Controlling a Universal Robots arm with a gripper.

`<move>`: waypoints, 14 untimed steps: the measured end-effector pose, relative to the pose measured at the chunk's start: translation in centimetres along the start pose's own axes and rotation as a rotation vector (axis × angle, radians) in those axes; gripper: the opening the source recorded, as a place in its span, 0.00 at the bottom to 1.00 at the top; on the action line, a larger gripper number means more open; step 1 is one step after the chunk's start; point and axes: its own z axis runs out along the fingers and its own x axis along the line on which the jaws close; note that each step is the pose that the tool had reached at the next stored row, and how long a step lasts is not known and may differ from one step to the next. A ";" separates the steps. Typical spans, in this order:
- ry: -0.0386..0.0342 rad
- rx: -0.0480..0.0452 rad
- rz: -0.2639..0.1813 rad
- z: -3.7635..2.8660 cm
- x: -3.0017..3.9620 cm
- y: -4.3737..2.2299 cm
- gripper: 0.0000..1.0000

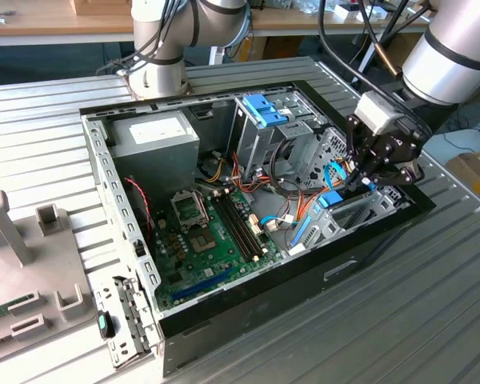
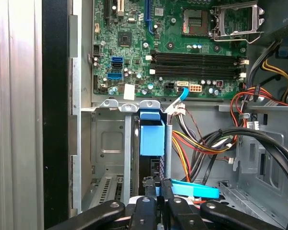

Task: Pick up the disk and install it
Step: 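Insert the second disk wire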

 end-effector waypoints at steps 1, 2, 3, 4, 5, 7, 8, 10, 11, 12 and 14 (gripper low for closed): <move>-0.0002 0.0000 0.000 0.06 0.00 0.00 0.16; 0.0000 0.0000 0.000 0.11 0.01 0.00 0.16; 0.0001 0.0000 0.000 0.11 0.01 0.00 0.16; 0.0001 0.0000 0.000 0.11 0.01 0.00 0.16; -0.0002 0.0000 0.000 0.20 0.01 0.01 0.16; 0.0004 -0.0001 0.000 0.30 0.02 0.01 0.16; 0.0002 -0.0001 0.000 0.32 0.02 0.01 0.16; 0.0000 0.0000 0.000 0.33 0.02 0.01 0.16; 0.0000 -0.0001 0.000 0.33 0.02 0.02 0.16; 0.0000 -0.0001 0.000 0.33 0.02 0.01 0.16; -0.0003 0.0000 0.000 0.35 0.02 0.01 0.17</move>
